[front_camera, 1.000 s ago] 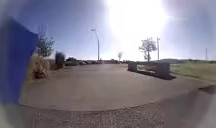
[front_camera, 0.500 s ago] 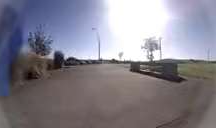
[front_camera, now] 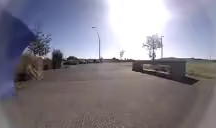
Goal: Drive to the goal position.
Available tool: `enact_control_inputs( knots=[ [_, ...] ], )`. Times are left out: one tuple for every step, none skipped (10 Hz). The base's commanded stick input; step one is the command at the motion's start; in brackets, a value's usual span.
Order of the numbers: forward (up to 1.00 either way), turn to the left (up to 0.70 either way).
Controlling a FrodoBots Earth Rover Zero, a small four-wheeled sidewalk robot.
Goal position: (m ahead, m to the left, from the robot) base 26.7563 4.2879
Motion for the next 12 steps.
enact_control_inputs(
  knots=[
    [1.00,0.00],
    [1.00,0.00],
    [1.00,0.00],
    [1.00,0.01],
    [1.00,0.13],
    [1.00,0.25],
    [1.00,0.37],
    [1.00,0.39],
    [1.00,0.40],
    [1.00,0.40],
    [1.00,0.40],
    [1.00,0.40]
  ],
)
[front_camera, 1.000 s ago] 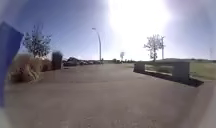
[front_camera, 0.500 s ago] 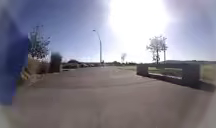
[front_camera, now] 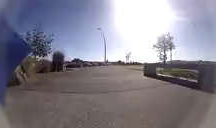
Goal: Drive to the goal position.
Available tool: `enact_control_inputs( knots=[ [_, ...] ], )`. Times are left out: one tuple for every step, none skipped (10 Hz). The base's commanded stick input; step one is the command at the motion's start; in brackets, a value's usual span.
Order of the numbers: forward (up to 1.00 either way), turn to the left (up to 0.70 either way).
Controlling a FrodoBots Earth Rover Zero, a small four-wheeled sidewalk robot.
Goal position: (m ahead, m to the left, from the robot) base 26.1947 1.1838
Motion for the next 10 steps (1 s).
enact_control_inputs(
  knots=[
    [1.00,0.40],
    [1.00,0.20],
    [1.00,0.06],
    [1.00,0.00],
    [1.00,0.00],
    [1.00,0.00],
    [1.00,0.00],
    [1.00,0.00],
    [1.00,0.00],
    [1.00,0.00]
  ],
)
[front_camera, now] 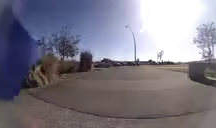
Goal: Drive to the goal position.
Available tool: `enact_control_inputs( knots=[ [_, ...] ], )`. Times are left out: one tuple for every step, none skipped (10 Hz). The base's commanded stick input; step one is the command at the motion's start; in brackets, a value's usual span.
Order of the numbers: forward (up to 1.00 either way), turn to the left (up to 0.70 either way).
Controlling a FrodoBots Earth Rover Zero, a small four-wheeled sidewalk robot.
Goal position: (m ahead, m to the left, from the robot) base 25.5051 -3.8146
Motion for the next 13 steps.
enact_control_inputs(
  knots=[
    [1.00,0.00],
    [1.00,0.00],
    [1.00,-0.09],
    [1.00,-0.28],
    [1.00,-0.40],
    [1.00,-0.40],
    [1.00,-0.38],
    [1.00,-0.20],
    [1.00,-0.02],
    [1.00,0.00],
    [1.00,0.00],
    [1.00,0.00],
    [1.00,0.00]
  ],
)
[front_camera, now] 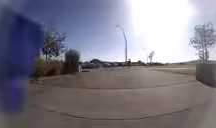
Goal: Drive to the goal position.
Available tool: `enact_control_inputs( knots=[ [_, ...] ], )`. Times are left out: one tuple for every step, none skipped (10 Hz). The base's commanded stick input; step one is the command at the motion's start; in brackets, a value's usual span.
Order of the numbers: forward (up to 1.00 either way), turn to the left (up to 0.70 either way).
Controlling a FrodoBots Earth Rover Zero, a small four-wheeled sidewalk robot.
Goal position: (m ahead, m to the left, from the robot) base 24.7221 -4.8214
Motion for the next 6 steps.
enact_control_inputs(
  knots=[
    [1.00,0.00],
    [1.00,0.00],
    [1.00,0.00],
    [1.00,0.00],
    [1.00,0.00],
    [1.00,0.00]
  ],
)
